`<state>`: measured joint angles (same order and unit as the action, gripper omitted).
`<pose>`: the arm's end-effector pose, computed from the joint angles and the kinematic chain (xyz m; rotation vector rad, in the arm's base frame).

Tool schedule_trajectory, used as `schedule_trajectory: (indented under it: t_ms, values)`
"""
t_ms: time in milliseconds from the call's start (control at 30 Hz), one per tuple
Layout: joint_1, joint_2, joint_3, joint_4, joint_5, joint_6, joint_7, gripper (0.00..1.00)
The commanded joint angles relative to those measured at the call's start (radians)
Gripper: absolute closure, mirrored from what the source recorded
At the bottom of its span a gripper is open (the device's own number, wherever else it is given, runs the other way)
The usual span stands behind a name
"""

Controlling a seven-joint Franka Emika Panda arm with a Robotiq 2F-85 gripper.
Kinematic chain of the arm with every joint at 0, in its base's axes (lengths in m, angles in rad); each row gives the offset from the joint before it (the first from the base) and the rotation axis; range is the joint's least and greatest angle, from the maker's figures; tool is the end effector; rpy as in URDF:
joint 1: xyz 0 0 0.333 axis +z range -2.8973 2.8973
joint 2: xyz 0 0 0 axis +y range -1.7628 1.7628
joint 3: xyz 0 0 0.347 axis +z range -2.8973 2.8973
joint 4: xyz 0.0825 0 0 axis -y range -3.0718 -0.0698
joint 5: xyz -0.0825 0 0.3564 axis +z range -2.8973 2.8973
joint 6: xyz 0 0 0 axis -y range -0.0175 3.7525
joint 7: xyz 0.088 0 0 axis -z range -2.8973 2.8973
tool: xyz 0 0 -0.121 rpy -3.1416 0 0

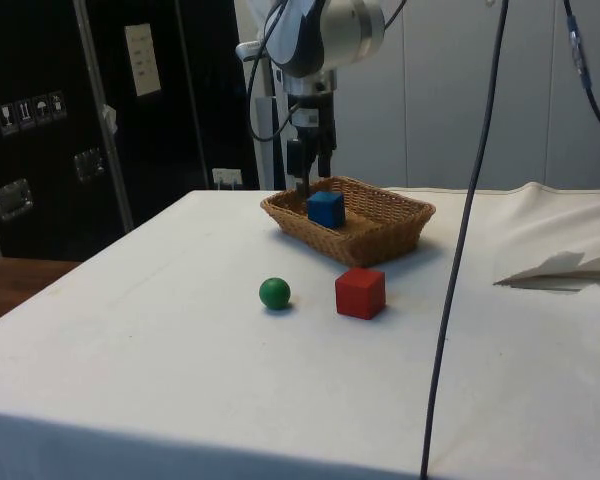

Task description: Place all non-red objects into the basket.

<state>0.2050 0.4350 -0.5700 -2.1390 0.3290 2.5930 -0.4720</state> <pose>0.5417 -0.1989 0.2752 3.0499 -0.1712 0.1296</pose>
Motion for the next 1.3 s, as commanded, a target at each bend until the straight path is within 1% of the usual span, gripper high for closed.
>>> schedule_trajectory:
  t_ms: [0, 67, 133, 167, 200, 300, 333, 367, 467, 500, 633, 667, 700, 733, 800, 900, 933, 967, 1033, 1067, 1200, 1233, 1267]
  values:
    - [-0.002, -0.004, 0.003, 0.000, 0.004, -0.004, -0.005, 0.00]
    - [0.001, -0.008, -0.001, -0.002, -0.001, -0.006, -0.002, 0.00]
    - [0.008, -0.020, -0.009, -0.006, -0.011, -0.010, 0.005, 0.00]
    - [0.016, -0.035, -0.015, -0.012, -0.020, -0.015, 0.012, 0.00]
    - [0.021, -0.043, -0.017, -0.016, -0.025, -0.019, 0.017, 0.00]
    - [0.031, -0.074, -0.019, -0.032, -0.048, -0.028, 0.036, 0.00]
    - [0.011, -0.059, -0.001, -0.018, -0.021, -0.026, 0.012, 0.00]
    - [0.033, -0.086, -0.018, -0.039, -0.058, -0.030, 0.044, 0.00]
    - [0.037, -0.123, -0.012, -0.062, -0.096, -0.037, 0.076, 0.00]
    - [0.039, -0.144, -0.007, -0.075, -0.119, -0.042, 0.097, 0.00]
    - [0.048, -0.184, 0.000, -0.101, -0.166, -0.053, 0.140, 0.00]
    - [0.035, -0.180, 0.011, -0.096, -0.144, -0.049, 0.118, 0.00]
    - [0.051, -0.194, 0.003, -0.106, -0.179, -0.058, 0.152, 0.00]
    - [0.054, -0.214, 0.009, -0.116, -0.202, -0.068, 0.175, 0.00]
    - [0.057, -0.233, 0.017, -0.126, -0.225, -0.077, 0.198, 0.00]
    - [0.058, -0.260, 0.032, -0.141, -0.256, -0.090, 0.232, 0.00]
    - [0.048, -0.259, 0.039, -0.138, -0.237, -0.092, 0.212, 0.00]
    - [0.060, -0.269, 0.038, -0.147, -0.267, -0.096, 0.244, 0.00]
    - [0.059, -0.285, 0.049, -0.155, -0.285, -0.104, 0.265, 0.00]
    - [0.059, -0.296, 0.062, -0.161, -0.299, -0.112, 0.285, 0.00]
    - [0.059, -0.311, 0.087, -0.167, -0.312, -0.125, 0.314, 0.00]
    - [0.058, -0.315, 0.099, -0.167, -0.312, -0.130, 0.323, 0.00]
    - [0.052, -0.313, 0.104, -0.166, -0.297, -0.126, 0.308, 0.00]
